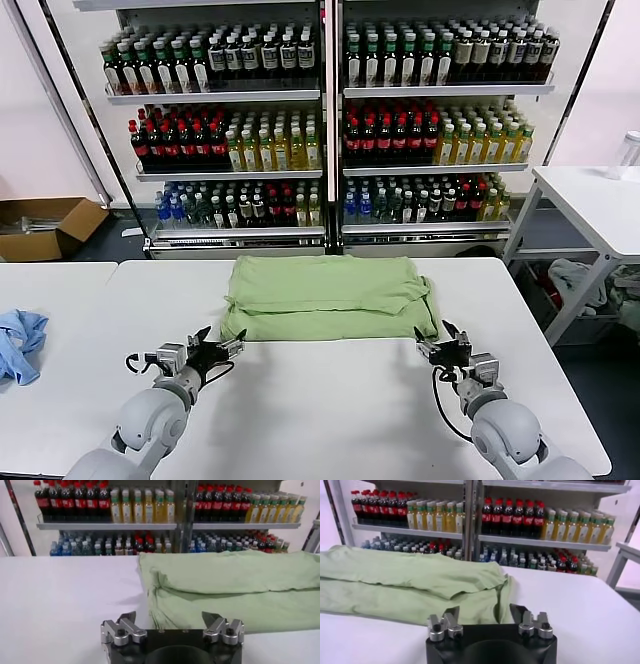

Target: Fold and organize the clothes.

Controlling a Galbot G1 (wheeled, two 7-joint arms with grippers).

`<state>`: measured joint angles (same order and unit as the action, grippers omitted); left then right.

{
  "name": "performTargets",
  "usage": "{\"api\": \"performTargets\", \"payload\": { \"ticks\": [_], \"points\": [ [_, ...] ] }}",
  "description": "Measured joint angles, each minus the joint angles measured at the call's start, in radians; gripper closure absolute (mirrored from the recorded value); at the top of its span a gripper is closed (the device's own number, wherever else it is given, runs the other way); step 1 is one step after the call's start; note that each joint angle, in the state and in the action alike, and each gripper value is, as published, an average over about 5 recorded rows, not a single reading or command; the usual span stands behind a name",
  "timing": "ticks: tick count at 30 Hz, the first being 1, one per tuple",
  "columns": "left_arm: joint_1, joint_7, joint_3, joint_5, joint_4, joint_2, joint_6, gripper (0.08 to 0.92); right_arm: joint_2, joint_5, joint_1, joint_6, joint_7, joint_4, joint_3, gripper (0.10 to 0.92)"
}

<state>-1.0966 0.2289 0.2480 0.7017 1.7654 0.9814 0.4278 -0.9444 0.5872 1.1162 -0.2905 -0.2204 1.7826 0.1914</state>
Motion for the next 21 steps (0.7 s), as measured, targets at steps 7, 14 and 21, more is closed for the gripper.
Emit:
{"api": "performTargets", "payload": {
  "ticks": [7, 14, 21],
  "points": [
    [0.012, -0.012, -0.001, 0.006, -0.041, 0.007, -0.002, 0.449, -0.007, 0.008, -0.010, 0.005, 0.002, -0.022, -0.004, 0.679],
    [0.014, -0.023, -0.004, 0.006, -0.062, 0.010, -0.005, 0.553, -0.005, 0.013, -0.007, 0.010, 0.001, -0.025, 0.003, 0.692],
    [0.014, -0.030, -0.005, 0.000, -0.073, 0.010, -0.008, 0.397, -0.004, 0.016, -0.001, 0.012, 0.003, -0.028, 0.005, 0.662]
  ]
}}
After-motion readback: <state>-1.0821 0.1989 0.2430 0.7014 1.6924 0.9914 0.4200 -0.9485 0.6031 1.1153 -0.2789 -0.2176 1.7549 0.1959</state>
